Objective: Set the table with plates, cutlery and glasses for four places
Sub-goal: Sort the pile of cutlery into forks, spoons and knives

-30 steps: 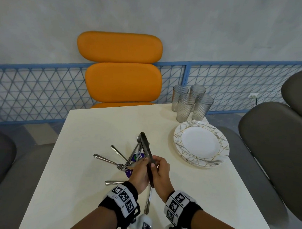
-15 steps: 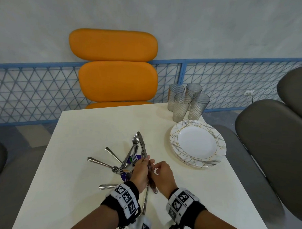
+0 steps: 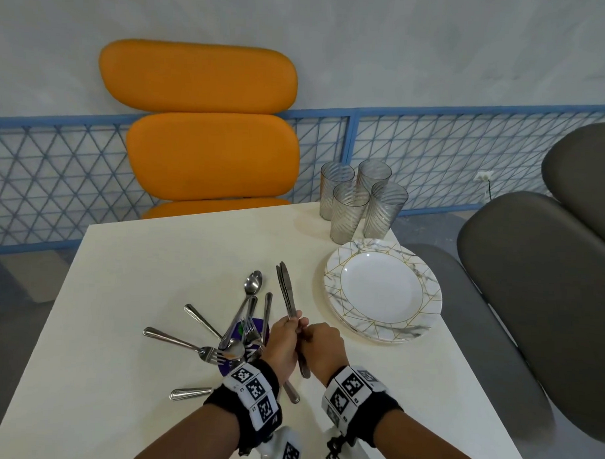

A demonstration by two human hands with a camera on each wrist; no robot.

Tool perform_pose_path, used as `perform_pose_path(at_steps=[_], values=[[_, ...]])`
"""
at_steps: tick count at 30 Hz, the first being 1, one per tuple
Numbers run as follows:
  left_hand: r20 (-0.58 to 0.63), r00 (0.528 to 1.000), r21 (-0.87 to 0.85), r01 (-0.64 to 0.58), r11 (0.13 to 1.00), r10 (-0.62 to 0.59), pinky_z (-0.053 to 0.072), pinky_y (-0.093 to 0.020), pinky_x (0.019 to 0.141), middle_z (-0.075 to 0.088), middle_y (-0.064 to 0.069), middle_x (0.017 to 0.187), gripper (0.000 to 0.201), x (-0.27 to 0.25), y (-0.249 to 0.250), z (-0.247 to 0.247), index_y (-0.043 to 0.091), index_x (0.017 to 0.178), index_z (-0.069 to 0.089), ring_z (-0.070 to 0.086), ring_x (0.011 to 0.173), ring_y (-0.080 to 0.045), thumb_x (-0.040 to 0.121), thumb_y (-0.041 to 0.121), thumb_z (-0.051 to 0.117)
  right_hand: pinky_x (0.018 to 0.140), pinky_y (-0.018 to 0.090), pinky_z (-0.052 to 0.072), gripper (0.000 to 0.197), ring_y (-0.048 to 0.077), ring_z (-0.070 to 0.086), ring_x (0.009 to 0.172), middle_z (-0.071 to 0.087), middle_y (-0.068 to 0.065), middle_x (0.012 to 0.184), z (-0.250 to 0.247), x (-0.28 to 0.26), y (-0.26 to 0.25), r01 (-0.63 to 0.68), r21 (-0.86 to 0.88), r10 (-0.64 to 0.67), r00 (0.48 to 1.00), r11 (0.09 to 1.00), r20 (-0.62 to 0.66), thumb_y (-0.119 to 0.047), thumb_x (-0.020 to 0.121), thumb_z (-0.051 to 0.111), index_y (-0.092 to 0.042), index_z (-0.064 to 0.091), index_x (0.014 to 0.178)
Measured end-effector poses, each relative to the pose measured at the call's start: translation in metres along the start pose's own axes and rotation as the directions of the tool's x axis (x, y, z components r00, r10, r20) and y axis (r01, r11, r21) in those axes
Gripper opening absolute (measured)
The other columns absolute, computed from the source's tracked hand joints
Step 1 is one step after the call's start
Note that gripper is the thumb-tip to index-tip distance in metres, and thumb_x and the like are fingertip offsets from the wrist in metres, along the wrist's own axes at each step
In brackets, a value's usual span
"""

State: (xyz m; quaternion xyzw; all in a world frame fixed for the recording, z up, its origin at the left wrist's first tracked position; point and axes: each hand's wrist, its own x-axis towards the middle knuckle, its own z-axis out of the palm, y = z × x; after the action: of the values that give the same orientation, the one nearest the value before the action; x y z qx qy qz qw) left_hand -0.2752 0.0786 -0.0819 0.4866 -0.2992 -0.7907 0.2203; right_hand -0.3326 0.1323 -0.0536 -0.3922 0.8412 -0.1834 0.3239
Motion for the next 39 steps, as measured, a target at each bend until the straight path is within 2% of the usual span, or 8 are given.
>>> perform_pose_path(at_steps=[4,8,12,21,24,27,30,39], values=[[0.038,0.999,0.176,0.014,0.984,-0.021,0.047,-0.033,0.081,0.059,-0.010,0.083,0.021,0.012,0.002,0.003,0.003,0.091,0.054,0.057,0.084,-0.023,0.100,0.016,0.039,0.065,0.025,0.042,0.024,0.026,0.065,0.090,0.071,0.012,0.094,-0.005,0.011,0.005,0.027,-0.051,-0.028,0.999,0.998,-0.018,-0.016,0.087,0.045,-0.006,0.064,0.097],[0.047,0.999,0.557,-0.023,0.830,-0.004,0.044,-0.043,0.101,0.064,-0.014,0.102,0.030,0.030,0.003,0.004,0.001,0.101,0.059,0.059,0.102,-0.027,0.096,0.027,0.045,0.069,0.028,0.050,0.023,0.023,0.067,0.076,0.071,0.013,0.075,-0.003,0.021,0.020,-0.010,0.035,0.010,1.000,0.999,0.007,-0.022,0.085,0.051,-0.011,0.066,0.071],[0.056,0.991,0.857,-0.108,0.503,0.117,0.051,-0.032,0.082,0.064,-0.012,0.088,0.035,0.048,0.010,0.008,0.002,0.094,0.065,0.060,0.082,-0.025,0.095,0.031,0.047,0.055,0.021,0.041,0.024,0.017,0.054,0.063,0.056,0.002,0.060,0.005,0.036,0.032,-0.085,0.033,0.085,0.996,0.996,-0.021,-0.026,0.083,0.057,-0.011,0.062,0.064],[0.072,0.984,0.966,-0.110,0.235,0.165,0.056,-0.035,0.077,0.068,-0.014,0.089,0.033,0.067,0.031,0.024,-0.003,0.089,0.064,0.068,0.084,-0.029,0.086,0.030,0.061,0.043,0.015,0.021,0.040,0.004,0.032,0.049,0.035,-0.006,0.055,0.012,0.055,0.030,-0.081,-0.131,0.068,0.992,0.988,-0.102,-0.018,0.087,0.048,-0.020,0.030,0.051],[0.052,0.985,0.979,-0.083,0.187,0.163,0.057,-0.037,0.079,0.069,-0.017,0.098,0.031,0.070,0.034,0.028,-0.005,0.096,0.064,0.068,0.089,-0.032,0.083,0.023,0.062,0.056,0.019,0.031,0.037,0.014,0.044,0.067,0.054,0.002,0.071,0.013,0.056,0.029,-0.066,-0.181,0.050,0.994,0.981,-0.095,-0.015,0.089,0.046,-0.017,0.031,0.055],[0.019,0.984,0.975,-0.058,0.215,0.178,0.059,-0.040,0.077,0.068,-0.021,0.099,0.029,0.073,0.033,0.032,-0.004,0.094,0.064,0.069,0.086,-0.034,0.078,0.019,0.067,0.068,0.024,0.033,0.014,0.022,0.057,0.086,0.065,0.010,0.099,0.014,0.058,0.025,-0.040,-0.198,0.021,0.995,0.979,-0.095,-0.014,0.090,0.044,-0.013,0.052,0.078],[0.001,0.981,0.971,-0.047,0.234,0.195,0.059,-0.041,0.076,0.067,-0.020,0.101,0.033,0.075,0.032,0.035,-0.004,0.096,0.063,0.068,0.087,-0.034,0.077,0.022,0.071,0.072,0.027,0.042,0.022,0.025,0.062,0.096,0.066,0.010,0.103,0.012,0.062,0.024,-0.042,-0.218,0.018,0.994,0.975,-0.111,-0.015,0.092,0.042,-0.007,0.059,0.103],[0.062,0.963,0.986,-0.099,0.132,0.262,0.052,-0.035,0.082,0.064,-0.018,0.110,0.028,0.081,0.023,0.035,-0.002,0.102,0.060,0.063,0.099,-0.032,0.084,0.019,0.061,0.071,0.025,0.043,0.025,0.023,0.062,0.097,0.064,0.009,0.104,0.019,0.065,0.029,-0.027,-0.249,-0.011,0.989,0.968,-0.149,-0.009,0.091,0.038,-0.009,0.055,0.110]])
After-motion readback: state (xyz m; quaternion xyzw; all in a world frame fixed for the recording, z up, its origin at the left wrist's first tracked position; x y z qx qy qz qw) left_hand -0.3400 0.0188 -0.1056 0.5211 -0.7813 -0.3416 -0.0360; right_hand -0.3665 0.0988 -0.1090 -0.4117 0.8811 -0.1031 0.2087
